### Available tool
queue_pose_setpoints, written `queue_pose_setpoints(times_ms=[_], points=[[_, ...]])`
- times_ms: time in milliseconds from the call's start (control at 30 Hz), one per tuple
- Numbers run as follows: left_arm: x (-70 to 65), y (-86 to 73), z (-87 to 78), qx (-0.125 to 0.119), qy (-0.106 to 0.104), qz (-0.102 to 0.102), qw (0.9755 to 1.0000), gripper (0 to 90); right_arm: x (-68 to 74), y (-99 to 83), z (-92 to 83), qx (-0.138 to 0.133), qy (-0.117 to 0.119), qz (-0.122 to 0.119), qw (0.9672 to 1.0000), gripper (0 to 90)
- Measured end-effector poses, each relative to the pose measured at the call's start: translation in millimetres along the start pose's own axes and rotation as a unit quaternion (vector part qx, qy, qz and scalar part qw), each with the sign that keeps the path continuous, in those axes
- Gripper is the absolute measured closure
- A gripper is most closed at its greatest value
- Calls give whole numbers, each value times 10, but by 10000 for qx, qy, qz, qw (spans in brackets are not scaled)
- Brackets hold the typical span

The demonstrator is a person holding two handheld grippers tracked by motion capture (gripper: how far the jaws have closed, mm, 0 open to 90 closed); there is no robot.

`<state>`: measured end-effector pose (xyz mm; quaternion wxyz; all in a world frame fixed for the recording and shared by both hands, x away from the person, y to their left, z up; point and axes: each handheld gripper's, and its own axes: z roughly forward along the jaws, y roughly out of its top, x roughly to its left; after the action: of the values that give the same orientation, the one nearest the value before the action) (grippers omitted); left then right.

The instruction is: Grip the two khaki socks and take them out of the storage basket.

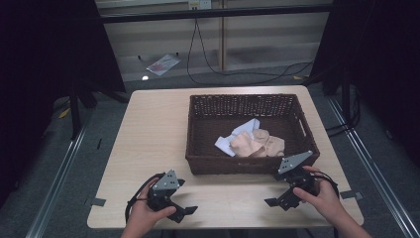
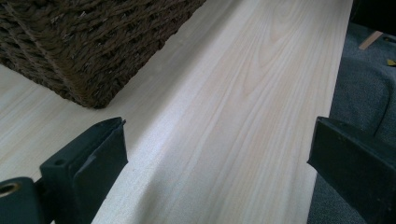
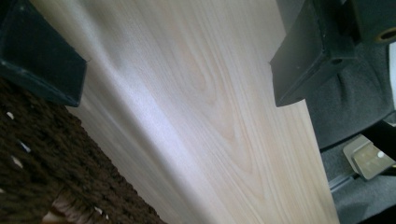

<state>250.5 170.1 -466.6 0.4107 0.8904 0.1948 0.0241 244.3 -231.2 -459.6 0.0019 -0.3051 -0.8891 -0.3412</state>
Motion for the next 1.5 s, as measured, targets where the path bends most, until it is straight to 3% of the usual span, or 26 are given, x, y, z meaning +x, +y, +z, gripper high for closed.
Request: queue_pose_setpoints(times_ms=[200,267,500,1100,1267,1400,1500], points=[[-4,-4,-11,0,9,-13,10000,38,-3,17,9,61,14,-18,10000,30],[-4,-5,-10,11,21,-13,10000,38,7,40,2,71,110,121,9998,32],[3,-6,-7,61,15,2,10000,38,4,132,-33,258,169,33,9995,33],[6,-11,7,58,1,-38,10000,38,1,308,-132,860,15,-54,9963,38],[10,-11,6,96,-8,-14,10000,38,-7,357,-175,1057,108,55,9943,51],[8,-12,8,49,-2,-45,10000,38,-13,393,-221,1098,24,-88,9939,46],[8,-15,8,17,-8,-52,10000,38,3,414,-247,1062,45,-65,9943,45]])
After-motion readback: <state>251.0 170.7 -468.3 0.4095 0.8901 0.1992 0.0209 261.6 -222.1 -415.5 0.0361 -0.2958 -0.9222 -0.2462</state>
